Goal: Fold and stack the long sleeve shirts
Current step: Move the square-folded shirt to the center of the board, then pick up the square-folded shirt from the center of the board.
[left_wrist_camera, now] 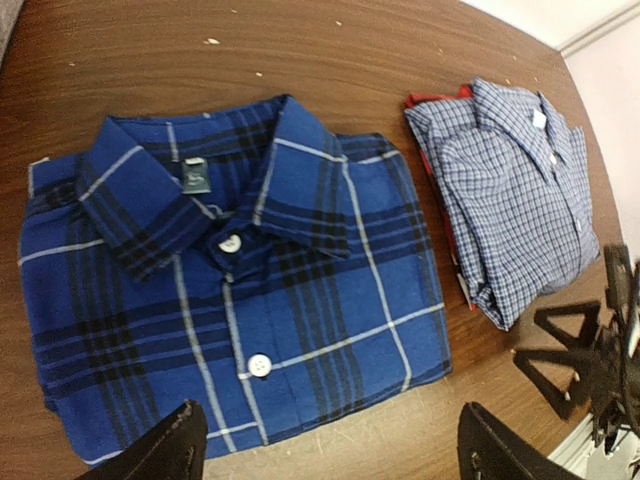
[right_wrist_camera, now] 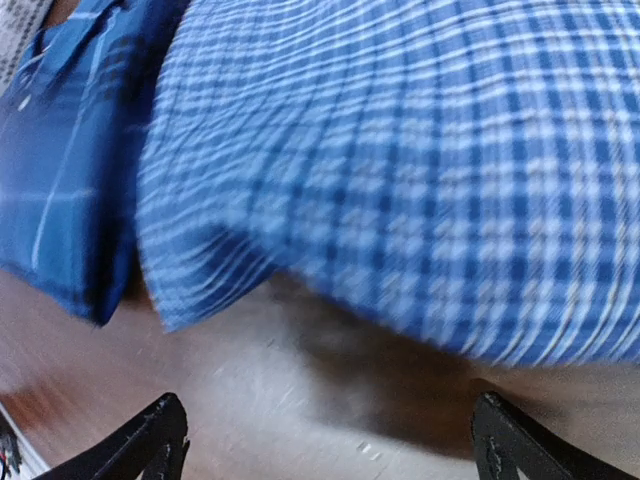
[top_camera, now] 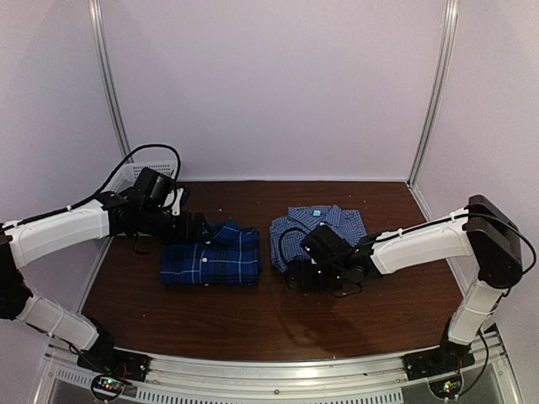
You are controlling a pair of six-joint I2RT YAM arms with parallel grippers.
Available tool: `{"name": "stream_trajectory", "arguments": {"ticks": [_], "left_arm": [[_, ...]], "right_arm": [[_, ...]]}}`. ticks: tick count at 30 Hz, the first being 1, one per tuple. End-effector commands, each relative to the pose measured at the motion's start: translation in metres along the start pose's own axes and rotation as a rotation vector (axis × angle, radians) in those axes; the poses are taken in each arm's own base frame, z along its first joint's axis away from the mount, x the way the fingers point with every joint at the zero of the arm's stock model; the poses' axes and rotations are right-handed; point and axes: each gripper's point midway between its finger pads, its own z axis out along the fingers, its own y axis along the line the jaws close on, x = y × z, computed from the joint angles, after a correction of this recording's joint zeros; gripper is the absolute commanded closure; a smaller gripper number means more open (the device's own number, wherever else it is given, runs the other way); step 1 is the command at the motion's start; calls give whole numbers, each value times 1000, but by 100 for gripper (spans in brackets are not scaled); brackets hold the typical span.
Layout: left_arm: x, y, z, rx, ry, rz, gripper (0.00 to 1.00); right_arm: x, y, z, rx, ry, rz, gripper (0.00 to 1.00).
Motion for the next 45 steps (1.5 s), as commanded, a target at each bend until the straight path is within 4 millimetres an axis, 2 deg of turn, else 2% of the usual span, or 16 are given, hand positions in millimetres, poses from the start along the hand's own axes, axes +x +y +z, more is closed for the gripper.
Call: {"name": "stream_trajectory", "arguments": {"ticks": [1,4,7,10,12,14,16,18,24,27,32,36,45], "left_arm": [[-13,28,-16,-52,-51,-21,12],[-19,38,-22,-67,-67,-32,12],[-24,43,-26,-79,-85,-39,12],[-26,50,-27,-97,-92,-51,11],[-25,55,-27,-107,-92,-59,11],[-26,62,-28,-122,-95,-66,11],[-26,67,-30,-134,-96,-71,11],[-24,73,-32,-145,-97,-80,11],[-11,88,-34,-171,-84,-103,10],[-7,94,-33,-181,-77,-111,9],[-3,105,-30,-213,-69,-118,8],[3,117,-21,-221,-51,-137,8],[10,140,6,-229,-12,-184,10]], "right_arm": [[7,45,-43,-128,6,-78,0],[-8,67,-69,-188,-34,-88,0],[-39,68,-83,-168,-122,-103,0],[-71,61,-81,-151,-171,-92,7],[-86,58,-71,-154,-184,-80,18],[-93,57,-57,-162,-168,-75,30],[-89,60,-42,-163,-132,-85,42],[-79,63,-29,-176,-88,-85,48],[-47,55,0,-169,-21,-65,50],[-37,58,9,-192,8,-61,47],[-41,83,3,-243,-2,-80,36],[-49,98,-1,-269,-19,-92,33],[-59,119,31,-255,0,-125,29]]}}
